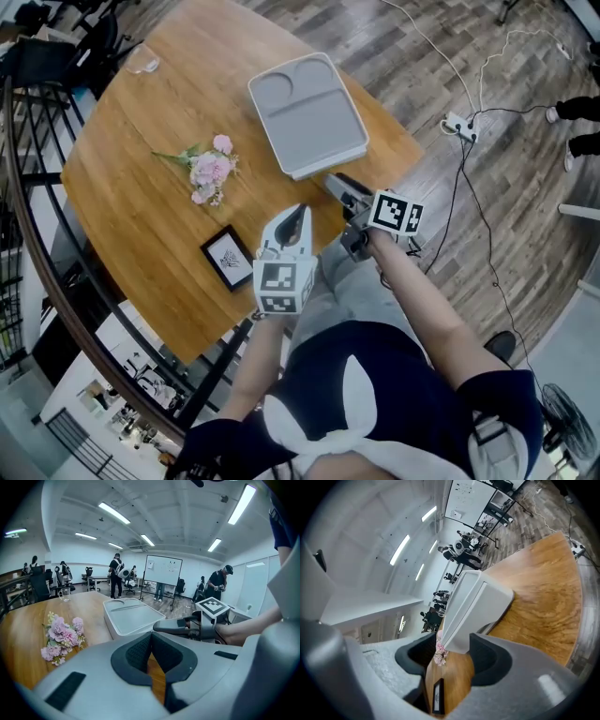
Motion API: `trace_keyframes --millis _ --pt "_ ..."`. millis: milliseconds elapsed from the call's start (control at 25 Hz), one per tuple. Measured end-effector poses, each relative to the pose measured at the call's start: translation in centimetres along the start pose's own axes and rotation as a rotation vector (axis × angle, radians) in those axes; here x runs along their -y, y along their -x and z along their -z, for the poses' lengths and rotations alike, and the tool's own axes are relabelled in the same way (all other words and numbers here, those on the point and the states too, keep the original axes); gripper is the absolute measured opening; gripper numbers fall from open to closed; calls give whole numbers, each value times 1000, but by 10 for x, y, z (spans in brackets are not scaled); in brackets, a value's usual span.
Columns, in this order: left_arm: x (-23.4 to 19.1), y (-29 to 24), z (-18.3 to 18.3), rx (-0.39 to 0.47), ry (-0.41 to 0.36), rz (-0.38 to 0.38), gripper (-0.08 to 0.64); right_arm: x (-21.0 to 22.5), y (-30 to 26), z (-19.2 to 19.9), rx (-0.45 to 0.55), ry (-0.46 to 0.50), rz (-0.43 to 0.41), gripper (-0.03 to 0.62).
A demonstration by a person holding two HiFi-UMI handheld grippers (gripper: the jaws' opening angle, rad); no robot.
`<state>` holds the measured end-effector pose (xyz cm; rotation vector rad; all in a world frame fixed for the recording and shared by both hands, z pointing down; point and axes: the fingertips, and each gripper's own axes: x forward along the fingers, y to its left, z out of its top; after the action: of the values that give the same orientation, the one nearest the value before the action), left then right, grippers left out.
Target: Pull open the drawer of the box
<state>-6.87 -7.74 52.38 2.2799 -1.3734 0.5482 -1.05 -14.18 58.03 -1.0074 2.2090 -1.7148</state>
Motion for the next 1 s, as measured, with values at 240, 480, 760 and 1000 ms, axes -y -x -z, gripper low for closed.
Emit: trace_keyframes --millis 240,480,760,1000 --pt "-5 -5 8 -18 10 -1 17 17 -11 -1 -7 -41 16 219" --pt "-10 -8 16 -36 20 -8 17 34 -19 -2 7 -130 18 220" --pt "-16 -9 19 -40 18 -19 17 41 -25 -2 15 -192 -13 221" --pt "-22 -7 18 -40 22 -30 17 44 -26 1 33 -264 -30 221"
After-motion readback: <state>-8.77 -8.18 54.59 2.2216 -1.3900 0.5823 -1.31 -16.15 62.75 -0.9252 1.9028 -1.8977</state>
